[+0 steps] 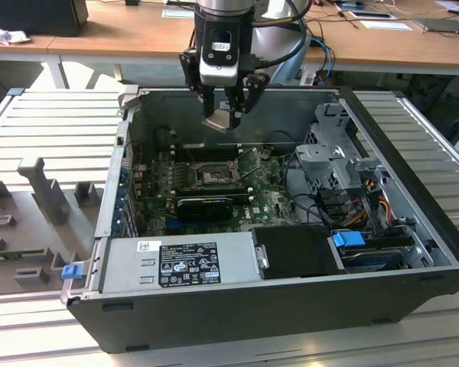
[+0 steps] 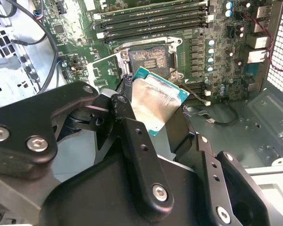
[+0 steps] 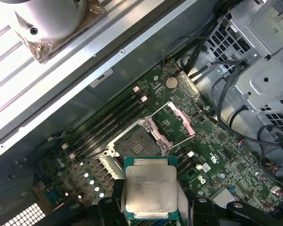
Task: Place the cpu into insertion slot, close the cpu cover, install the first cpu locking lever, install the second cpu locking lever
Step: 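Place the cpu into insertion slot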
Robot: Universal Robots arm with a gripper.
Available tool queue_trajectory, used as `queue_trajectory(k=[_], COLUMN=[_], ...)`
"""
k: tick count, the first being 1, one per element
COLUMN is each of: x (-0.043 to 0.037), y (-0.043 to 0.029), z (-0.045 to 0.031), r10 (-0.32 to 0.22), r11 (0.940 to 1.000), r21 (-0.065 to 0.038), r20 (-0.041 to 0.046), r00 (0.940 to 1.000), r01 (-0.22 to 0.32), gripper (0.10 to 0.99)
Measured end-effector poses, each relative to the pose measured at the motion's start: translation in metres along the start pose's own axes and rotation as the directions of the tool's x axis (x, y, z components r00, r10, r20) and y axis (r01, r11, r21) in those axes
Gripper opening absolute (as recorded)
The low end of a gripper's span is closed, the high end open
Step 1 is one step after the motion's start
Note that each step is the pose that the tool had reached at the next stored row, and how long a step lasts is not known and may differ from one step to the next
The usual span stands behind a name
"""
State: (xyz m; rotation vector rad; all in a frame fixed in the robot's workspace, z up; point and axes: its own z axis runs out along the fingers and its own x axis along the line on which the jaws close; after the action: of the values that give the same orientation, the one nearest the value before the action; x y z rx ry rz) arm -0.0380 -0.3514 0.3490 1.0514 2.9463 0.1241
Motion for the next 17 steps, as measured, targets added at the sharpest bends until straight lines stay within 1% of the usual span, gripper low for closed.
queue_trajectory(k=[11, 17], x=[0.0, 0.0], y=[0.0, -0.0001], z=[0.0006, 0.0011], r10=[0.062, 0.109], r11=[0.9981, 0.9941], r21=[-0.001, -0.002], r20=[0.0048, 0.0085], r00=[0.9981, 0.994], r01=[-0.062, -0.109], gripper=[0.525, 0.525])
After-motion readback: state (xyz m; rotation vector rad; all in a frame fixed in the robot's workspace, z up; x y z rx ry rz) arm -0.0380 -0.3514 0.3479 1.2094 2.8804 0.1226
